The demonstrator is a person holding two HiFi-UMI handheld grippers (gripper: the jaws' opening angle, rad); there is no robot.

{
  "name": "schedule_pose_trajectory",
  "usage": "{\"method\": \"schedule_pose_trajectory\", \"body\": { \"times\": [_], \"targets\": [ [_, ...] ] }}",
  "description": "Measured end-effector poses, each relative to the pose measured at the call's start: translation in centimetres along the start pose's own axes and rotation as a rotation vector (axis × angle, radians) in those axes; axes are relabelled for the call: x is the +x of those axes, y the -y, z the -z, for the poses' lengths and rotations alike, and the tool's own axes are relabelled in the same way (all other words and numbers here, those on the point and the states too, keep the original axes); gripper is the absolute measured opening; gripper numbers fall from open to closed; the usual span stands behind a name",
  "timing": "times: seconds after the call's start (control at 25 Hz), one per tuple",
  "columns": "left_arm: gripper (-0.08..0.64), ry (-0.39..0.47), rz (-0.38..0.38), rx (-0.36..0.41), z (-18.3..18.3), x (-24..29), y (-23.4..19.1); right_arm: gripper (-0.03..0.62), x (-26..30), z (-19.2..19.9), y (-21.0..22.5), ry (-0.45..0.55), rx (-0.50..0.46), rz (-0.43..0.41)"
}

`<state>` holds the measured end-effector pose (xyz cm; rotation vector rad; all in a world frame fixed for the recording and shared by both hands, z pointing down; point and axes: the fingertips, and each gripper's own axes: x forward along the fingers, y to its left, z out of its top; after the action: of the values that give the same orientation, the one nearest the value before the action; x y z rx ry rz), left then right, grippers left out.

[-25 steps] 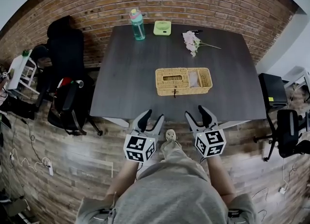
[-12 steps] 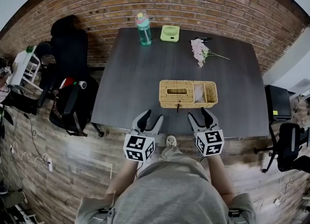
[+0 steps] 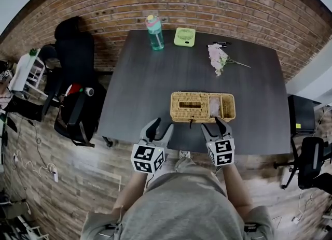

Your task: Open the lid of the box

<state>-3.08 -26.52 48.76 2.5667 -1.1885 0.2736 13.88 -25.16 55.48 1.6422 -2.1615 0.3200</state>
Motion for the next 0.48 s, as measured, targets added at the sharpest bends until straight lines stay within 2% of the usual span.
{"method": "schedule_pose_trajectory", "body": {
  "times": [0.2,0.48],
  "targets": [
    [0.198,-0.004,-0.008,-0.012,-0.1,1.0,-0.4,0.242,1.5,0.8,0.6,-0.035,-0.055,0.003],
    [0.198,-0.02,-0.018,-0.023,0.0,2.2,-0.9,0.242,3.2,1.9,1.0,-0.092,-0.185,0.009]
  ]
}}
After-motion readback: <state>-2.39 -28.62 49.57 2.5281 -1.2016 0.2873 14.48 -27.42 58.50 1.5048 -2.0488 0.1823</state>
